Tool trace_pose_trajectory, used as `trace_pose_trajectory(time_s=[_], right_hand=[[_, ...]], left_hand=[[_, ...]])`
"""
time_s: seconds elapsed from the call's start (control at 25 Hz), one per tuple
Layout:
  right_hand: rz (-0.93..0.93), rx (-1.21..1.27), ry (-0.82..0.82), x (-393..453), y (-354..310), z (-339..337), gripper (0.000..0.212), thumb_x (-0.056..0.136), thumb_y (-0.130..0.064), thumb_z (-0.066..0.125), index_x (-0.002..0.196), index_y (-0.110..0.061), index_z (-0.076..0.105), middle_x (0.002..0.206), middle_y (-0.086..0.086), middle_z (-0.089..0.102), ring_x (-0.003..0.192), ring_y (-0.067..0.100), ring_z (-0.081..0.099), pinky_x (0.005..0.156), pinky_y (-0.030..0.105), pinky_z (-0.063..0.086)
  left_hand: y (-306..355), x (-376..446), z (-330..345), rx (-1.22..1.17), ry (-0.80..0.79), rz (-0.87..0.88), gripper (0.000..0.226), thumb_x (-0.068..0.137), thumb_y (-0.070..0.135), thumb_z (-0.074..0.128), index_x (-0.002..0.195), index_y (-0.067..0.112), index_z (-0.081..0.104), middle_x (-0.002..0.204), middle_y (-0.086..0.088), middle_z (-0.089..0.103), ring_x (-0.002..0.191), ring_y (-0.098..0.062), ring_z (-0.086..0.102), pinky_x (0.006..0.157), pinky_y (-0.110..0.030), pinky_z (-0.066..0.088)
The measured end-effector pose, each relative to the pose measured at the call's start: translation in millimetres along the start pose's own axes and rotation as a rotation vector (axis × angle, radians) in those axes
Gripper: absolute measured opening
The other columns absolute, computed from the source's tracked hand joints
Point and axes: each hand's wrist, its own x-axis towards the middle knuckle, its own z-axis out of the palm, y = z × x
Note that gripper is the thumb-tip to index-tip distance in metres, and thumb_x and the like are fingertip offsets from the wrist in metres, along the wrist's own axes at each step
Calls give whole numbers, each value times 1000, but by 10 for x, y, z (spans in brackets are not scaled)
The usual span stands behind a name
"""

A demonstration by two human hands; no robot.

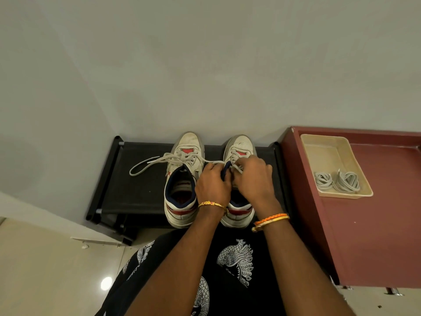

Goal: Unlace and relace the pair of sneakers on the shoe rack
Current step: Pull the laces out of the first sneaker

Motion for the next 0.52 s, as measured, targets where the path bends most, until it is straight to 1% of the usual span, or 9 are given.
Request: trace_pose_trajectory(time_s=[0.04, 0.08, 0.2, 0.28, 0.36, 0.4, 0.44, 0.52], right_hand=[[8, -103, -26, -3, -30, 31, 22, 93, -24, 53, 107, -14, 67, 107, 9, 63, 105, 27, 55, 90, 39, 37], [29, -141, -32, -9, -58, 32, 23, 94, -23, 52, 110, -15, 66, 110, 9, 62, 107, 27, 53, 91, 38, 35], [54, -102, -12, -41, -92, -9, 24, 92, -23, 53, 110, -14, 65, 112, 10, 59, 109, 28, 51, 92, 40, 34], [96, -78, -67, -49, -54, -96, 24, 88, -21, 54, 108, -13, 64, 112, 11, 56, 109, 29, 50, 93, 40, 34], [146, 30, -127, -58, 42, -218, 17, 86, -18, 54, 99, -16, 65, 108, 10, 56, 104, 28, 51, 91, 39, 36], [156, 113, -158, -70, 109, -290, 12, 86, -17, 54, 91, -17, 64, 102, 9, 59, 98, 27, 53, 87, 37, 40], [174, 200, -205, -82, 193, -353, 10, 87, -16, 53, 84, -18, 63, 94, 7, 60, 90, 25, 54, 80, 34, 42], [269, 421, -308, -112, 346, -502, 17, 89, -10, 50, 76, -16, 60, 78, 3, 57, 76, 19, 50, 66, 29, 38]], left_hand=[[-2, -2, 0, -6, -3, -2, 24, 93, 30, 52, 103, 13, 66, 105, -5, 60, 94, -24, 58, 70, -31, 41], [1, -3, -2, -9, -5, -2, 24, 93, 29, 52, 104, 13, 66, 106, -5, 60, 94, -24, 58, 71, -30, 41], [4, -8, -6, -9, -4, 7, 24, 93, 30, 52, 103, 13, 66, 105, -5, 61, 93, -24, 58, 70, -31, 41], [15, -8, -11, 3, -2, 3, 24, 92, 30, 53, 103, 13, 66, 104, -5, 60, 93, -24, 58, 70, -31, 41], [22, -3, -13, 5, 5, -8, 23, 92, 29, 54, 101, 12, 66, 103, -5, 60, 92, -23, 58, 70, -31, 42], [22, -3, -12, 3, 11, -12, 23, 91, 28, 54, 100, 12, 66, 102, -4, 60, 92, -23, 57, 70, -31, 42], [20, -5, -8, 3, 17, -15, 22, 91, 28, 54, 100, 12, 66, 101, -4, 60, 91, -22, 57, 69, -30, 41], [14, -2, -3, -1, 24, -28, 23, 92, 29, 53, 98, 11, 66, 100, -5, 60, 90, -22, 57, 68, -28, 39]])
